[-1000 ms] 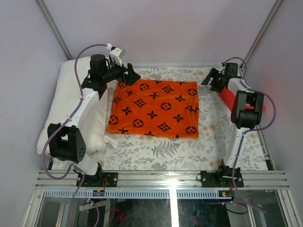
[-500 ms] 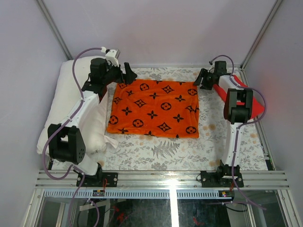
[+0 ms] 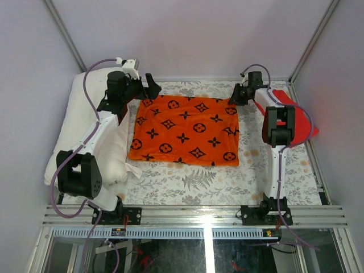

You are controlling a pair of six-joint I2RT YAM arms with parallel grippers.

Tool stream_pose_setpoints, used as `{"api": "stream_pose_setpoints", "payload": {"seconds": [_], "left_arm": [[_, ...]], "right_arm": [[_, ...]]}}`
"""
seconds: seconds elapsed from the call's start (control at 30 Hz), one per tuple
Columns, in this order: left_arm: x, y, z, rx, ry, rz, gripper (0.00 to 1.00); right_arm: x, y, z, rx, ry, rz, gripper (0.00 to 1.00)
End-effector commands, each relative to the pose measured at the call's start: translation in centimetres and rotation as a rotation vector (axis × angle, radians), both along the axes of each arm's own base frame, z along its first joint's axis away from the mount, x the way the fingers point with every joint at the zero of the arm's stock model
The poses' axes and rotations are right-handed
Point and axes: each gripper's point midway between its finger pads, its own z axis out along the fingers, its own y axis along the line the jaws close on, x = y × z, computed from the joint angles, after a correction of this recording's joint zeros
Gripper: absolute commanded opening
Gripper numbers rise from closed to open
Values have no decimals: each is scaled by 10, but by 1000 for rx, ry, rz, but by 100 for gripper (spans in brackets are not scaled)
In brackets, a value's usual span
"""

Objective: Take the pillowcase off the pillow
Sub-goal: Adjust the pillowcase at the center of the board.

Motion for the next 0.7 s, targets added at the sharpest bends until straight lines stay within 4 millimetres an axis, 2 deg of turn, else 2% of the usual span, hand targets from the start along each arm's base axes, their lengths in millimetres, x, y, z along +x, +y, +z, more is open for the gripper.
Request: {"api": "stream_pose_setpoints", "payload": {"seconds": [0.0,0.1,0.2,0.4,0.5,0.6,0.63,0.67], "left_arm": [[8,5,6,-13,-39,34,100],[10,7,3,-10,-31,43,100],[11,9,1,-3,-26,59,100],[16,12,-17,69,11,119,100],[17,4,-26,125,15,136,100],[19,-4,-33,154,27,130,100],[19,-6,-35,159,30,127,100],[20,-8,-37,164,36,127,100]], "right_arm": [[2,2,4,-1,8,13,23],[2,1,5,-8,10,19,0],[5,-5,7,5,12,11,0],[28,-35,20,-35,-11,-67,0],[43,-49,32,-71,-43,-101,0],[56,-57,45,-34,-79,-122,0],[59,-59,51,-17,-86,-135,14],[59,-61,57,-5,-90,-144,35]]}}
